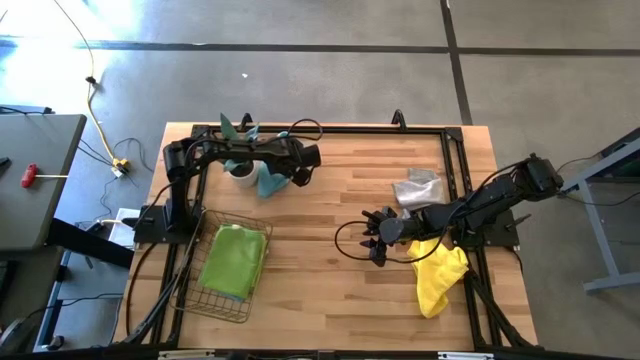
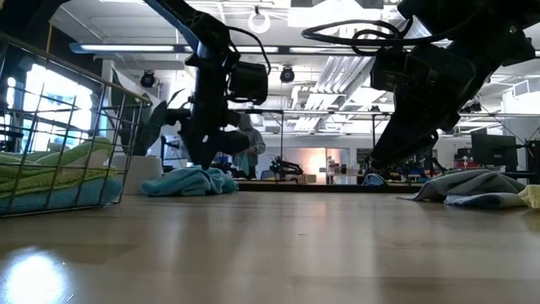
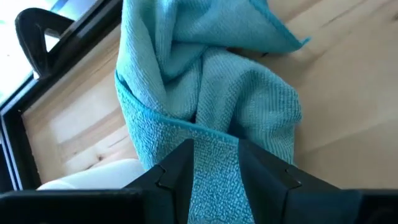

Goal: Fold microfiber towels
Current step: Fold the blue microfiber towel

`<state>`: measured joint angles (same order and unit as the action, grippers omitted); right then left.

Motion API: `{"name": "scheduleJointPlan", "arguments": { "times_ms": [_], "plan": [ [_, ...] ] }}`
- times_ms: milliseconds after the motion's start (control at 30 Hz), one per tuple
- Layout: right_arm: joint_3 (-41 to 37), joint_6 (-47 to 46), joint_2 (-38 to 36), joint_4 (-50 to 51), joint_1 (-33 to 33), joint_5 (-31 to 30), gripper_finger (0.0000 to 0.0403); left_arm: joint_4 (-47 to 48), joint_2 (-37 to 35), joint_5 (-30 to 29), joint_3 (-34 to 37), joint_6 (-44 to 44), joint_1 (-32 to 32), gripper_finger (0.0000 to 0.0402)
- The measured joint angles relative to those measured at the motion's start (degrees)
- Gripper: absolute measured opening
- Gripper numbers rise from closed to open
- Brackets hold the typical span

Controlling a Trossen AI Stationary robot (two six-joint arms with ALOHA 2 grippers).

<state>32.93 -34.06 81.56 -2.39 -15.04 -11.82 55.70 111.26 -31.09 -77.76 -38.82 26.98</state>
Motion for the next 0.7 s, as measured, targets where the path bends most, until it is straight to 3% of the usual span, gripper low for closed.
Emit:
{"name": "scheduleJointPlan", "arguments": {
  "times_ms": [367,700],
  "plan": [
    [0.0,0.0,0.0,0.0,0.0,0.0,0.0158,-0.2,0.0,9.4,3.5,-2.4,-0.6,0.0068],
    [0.0,0.0,0.0,0.0,0.0,0.0,0.0158,-6.3,0.0,29.4,3.8,11.0,-8.7,0.0041]
  ]
}}
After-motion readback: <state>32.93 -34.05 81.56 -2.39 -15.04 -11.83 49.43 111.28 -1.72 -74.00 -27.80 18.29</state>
